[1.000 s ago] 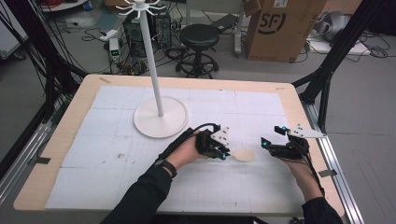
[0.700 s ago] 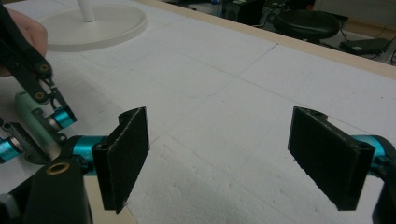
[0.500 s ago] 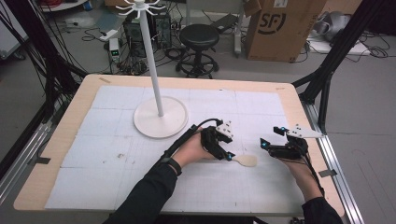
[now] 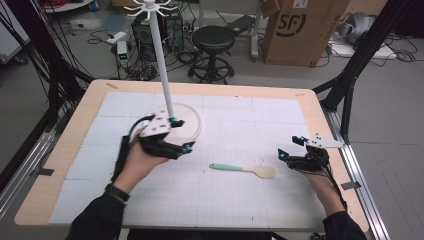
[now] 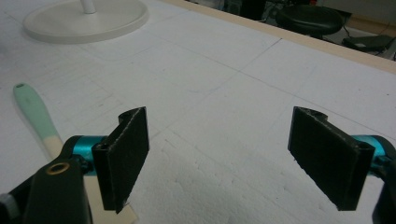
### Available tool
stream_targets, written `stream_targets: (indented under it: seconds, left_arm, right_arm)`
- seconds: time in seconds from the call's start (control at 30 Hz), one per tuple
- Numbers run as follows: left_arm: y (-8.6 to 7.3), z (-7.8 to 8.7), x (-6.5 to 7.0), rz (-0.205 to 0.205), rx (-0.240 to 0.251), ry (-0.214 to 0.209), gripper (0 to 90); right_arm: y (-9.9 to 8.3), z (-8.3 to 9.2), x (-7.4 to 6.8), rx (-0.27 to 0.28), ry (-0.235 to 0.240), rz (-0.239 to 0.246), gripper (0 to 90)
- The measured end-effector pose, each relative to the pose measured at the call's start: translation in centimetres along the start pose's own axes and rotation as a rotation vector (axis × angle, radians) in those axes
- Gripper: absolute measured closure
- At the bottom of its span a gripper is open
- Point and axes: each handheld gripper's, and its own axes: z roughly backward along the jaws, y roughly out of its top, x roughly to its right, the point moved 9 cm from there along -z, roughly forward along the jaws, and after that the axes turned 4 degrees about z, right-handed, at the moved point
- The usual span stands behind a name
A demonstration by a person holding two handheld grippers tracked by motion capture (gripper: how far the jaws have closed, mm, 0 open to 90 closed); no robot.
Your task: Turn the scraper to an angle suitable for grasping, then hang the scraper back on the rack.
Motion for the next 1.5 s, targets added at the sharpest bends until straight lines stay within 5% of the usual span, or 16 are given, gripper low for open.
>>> stream_targets:
  seconds: [0.23,0.37,0.5,1.17,1.5]
  left_arm:
    - [-5.8,8.3,-5.5,0.112,0.100,0.215,25.1]
    - [-8.0,10.9,-8.4,0.187,0.109,0.315,25.0]
    - [-8.6,12.0,-9.8,0.225,0.137,0.358,24.8]
    - [-9.0,10.4,-9.2,0.191,0.083,0.327,25.0]
    - [-9.3,9.3,-7.9,0.167,0.051,0.300,24.5]
  right_arm:
    - [0.0,0.0,0.0,-0.002,-0.005,0.004,19.6]
    - [0.0,0.1,0.0,-0.001,-0.006,0.008,19.6]
    - [0.1,0.2,0.0,0.001,-0.008,0.006,19.6]
    - [1.0,2.1,-0.1,0.025,-0.013,0.017,19.6]
    - [1.7,1.8,-2.1,0.017,0.077,0.058,23.6]
